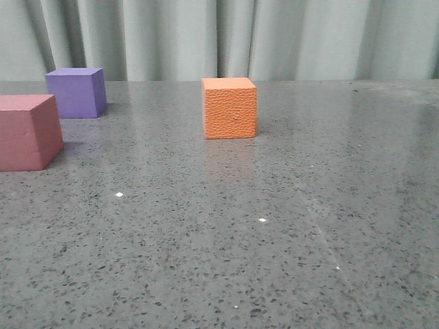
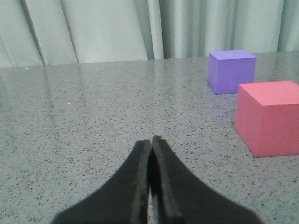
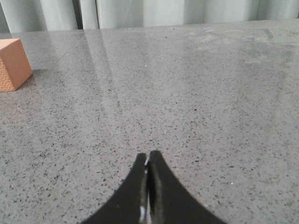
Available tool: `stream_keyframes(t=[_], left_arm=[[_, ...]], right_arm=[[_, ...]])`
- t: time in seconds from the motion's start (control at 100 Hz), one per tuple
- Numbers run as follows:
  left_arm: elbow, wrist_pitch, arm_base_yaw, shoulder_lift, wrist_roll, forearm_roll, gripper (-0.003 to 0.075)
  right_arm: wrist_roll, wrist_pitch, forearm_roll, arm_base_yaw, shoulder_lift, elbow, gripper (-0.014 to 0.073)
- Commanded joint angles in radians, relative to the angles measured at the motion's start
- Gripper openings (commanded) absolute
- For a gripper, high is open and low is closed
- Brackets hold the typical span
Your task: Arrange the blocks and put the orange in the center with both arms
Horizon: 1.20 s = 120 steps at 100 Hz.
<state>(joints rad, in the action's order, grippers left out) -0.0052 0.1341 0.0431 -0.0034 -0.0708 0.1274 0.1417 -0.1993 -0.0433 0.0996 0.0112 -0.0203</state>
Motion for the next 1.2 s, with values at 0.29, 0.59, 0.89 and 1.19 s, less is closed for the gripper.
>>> stream_keyframes(t=[0.29, 0.59, 0.89, 1.19], left_arm=[[0.055, -0.077, 0.001, -0.032, -0.009, -0.008, -0.001], [0.055, -0.077, 0.001, -0.032, -0.009, -0.008, -0.001], [0.055, -0.103, 0.001, -0.032, -0.009, -0.008, -0.001], [-0.044, -0.302, 0.001, -0.015, -0.016, -0.064, -0.001]], right_arm=[[-0.013, 0.144, 0.007, -0.004, 0.024, 0.006, -0.006], [-0.013, 0.144, 0.007, -0.004, 0.024, 0.006, -0.006], [-0.013, 0.144, 0.007, -0.003, 0.024, 0.006, -0.006], [-0.013, 0.144, 0.007, -0.003, 0.024, 0.006, -0.006]])
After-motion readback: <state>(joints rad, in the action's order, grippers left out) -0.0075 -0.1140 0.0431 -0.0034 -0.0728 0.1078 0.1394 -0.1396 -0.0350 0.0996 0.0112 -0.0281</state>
